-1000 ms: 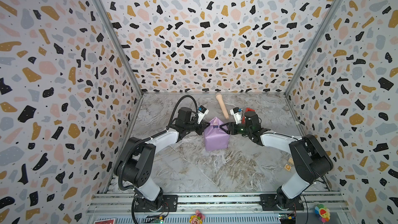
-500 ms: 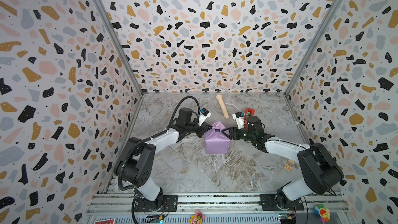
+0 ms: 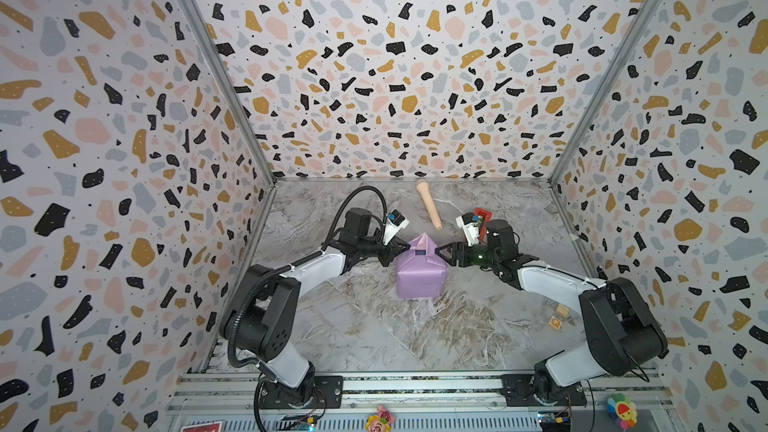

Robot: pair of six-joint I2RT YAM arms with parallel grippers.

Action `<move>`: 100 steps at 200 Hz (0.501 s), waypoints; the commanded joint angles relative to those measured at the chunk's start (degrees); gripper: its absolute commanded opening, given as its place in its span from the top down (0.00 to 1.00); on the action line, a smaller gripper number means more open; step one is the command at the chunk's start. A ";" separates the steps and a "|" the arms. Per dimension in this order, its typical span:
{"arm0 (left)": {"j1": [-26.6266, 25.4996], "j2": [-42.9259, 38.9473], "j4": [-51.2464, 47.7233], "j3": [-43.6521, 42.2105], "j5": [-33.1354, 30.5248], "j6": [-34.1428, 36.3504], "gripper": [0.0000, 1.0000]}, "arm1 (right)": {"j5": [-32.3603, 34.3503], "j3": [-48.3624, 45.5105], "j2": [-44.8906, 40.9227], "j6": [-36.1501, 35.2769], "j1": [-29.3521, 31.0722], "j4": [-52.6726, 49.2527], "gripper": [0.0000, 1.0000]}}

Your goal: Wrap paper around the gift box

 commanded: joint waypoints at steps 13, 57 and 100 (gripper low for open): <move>-0.33 -0.95 0.24 0.87 1.50 0.58 1.00 | -1.27 3.39 1.74 -0.98 -0.13 -1.14 0.34; -0.33 -1.19 0.51 0.82 1.62 0.23 1.00 | -1.39 4.08 4.27 -0.80 1.14 0.09 0.35; -0.31 -1.20 0.62 0.90 1.53 -0.06 1.00 | -0.85 6.72 6.49 -1.77 1.87 -0.51 0.37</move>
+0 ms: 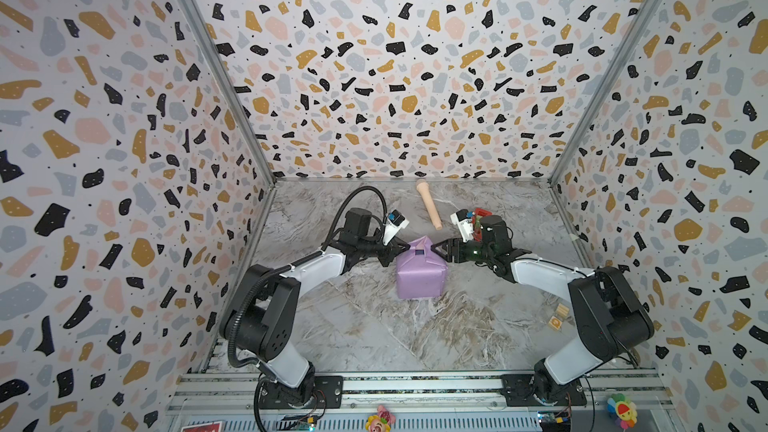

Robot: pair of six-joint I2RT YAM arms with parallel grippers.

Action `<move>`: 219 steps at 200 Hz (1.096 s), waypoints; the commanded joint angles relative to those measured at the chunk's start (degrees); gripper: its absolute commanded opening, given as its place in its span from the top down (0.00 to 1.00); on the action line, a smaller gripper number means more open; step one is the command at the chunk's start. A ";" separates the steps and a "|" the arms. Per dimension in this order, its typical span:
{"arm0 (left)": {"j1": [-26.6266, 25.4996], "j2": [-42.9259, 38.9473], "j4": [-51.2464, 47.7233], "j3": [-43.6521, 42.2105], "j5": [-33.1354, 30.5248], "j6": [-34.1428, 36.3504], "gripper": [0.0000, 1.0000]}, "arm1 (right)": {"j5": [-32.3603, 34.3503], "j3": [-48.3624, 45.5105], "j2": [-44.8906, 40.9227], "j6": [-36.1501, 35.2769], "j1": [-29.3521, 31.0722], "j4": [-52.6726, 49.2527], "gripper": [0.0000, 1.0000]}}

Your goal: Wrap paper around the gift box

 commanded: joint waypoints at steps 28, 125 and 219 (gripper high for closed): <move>-0.31 -1.25 0.75 1.08 1.42 -0.25 1.00 | -0.36 3.81 2.13 -3.76 1.56 -1.27 0.38; -0.31 -1.43 0.66 1.17 1.15 -0.52 1.00 | -7.85 7.54 3.66 -19.32 1.55 -4.11 0.53; -0.40 -1.52 0.62 1.51 1.42 -0.72 1.00 | -16.68 11.23 5.33 -29.04 1.01 -7.85 0.76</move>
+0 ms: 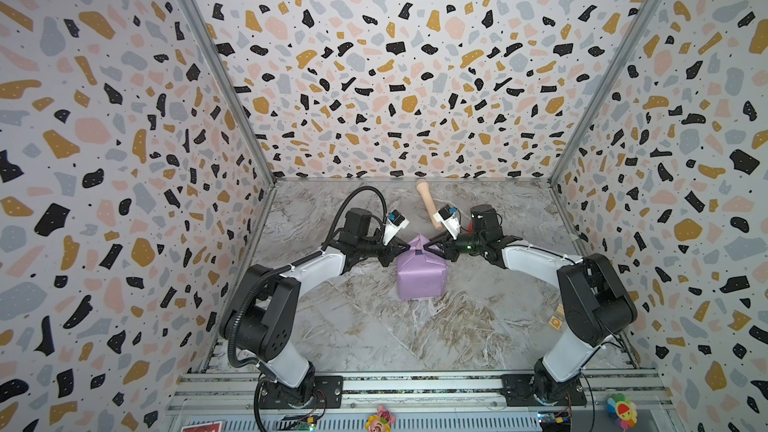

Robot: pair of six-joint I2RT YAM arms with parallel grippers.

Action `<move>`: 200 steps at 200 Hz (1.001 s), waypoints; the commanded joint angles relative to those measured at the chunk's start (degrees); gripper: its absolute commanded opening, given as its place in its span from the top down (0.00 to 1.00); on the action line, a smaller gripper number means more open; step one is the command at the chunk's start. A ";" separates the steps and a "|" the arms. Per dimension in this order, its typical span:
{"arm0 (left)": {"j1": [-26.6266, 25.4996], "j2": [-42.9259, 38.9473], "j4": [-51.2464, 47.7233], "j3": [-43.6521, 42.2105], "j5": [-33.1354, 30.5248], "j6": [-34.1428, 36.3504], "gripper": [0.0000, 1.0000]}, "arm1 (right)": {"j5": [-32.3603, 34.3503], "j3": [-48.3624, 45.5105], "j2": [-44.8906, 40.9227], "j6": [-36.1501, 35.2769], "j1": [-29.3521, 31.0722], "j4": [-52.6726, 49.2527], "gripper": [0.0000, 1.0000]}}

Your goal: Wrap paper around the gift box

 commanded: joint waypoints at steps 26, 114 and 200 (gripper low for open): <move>-0.40 -1.56 0.82 1.52 1.20 -0.35 1.00 | -2.75 1.53 -1.19 -4.66 0.13 -1.69 0.79; -0.38 -2.24 0.89 1.17 0.98 -0.30 1.00 | -4.35 0.22 -2.19 -2.86 -0.82 2.00 0.99; -1.01 -1.13 1.60 2.73 3.06 -0.61 0.76 | -5.39 0.26 -2.09 -3.29 -0.89 2.13 1.00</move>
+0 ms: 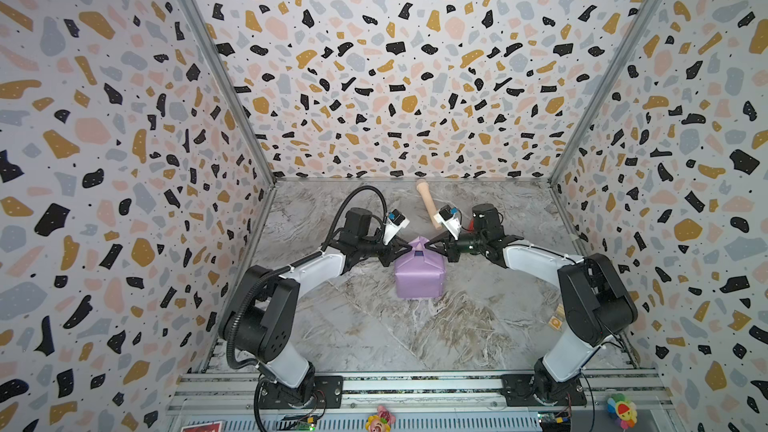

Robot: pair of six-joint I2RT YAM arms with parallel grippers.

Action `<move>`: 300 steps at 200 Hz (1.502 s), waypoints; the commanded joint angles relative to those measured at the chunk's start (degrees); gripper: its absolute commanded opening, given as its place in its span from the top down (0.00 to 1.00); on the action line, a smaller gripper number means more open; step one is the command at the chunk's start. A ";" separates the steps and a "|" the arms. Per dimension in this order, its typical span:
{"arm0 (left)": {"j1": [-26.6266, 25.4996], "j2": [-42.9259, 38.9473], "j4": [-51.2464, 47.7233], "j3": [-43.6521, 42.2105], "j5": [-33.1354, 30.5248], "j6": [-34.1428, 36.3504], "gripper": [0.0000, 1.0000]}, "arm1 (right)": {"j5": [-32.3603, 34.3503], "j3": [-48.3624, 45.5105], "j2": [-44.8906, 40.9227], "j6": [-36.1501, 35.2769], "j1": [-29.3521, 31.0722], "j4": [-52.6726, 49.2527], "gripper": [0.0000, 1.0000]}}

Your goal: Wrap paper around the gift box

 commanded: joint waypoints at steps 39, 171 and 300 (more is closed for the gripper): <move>-1.04 0.57 -2.17 4.83 2.64 2.40 0.67 | -1.65 0.23 -2.22 -1.10 -0.10 1.04 1.00; -3.75 5.45 -10.16 14.16 4.56 5.27 0.75 | -1.78 -0.19 -2.40 -1.74 -0.13 0.94 1.00; -3.79 3.41 -8.24 13.27 2.44 3.97 1.00 | 6.12 -0.55 -4.79 3.07 -0.11 0.11 0.65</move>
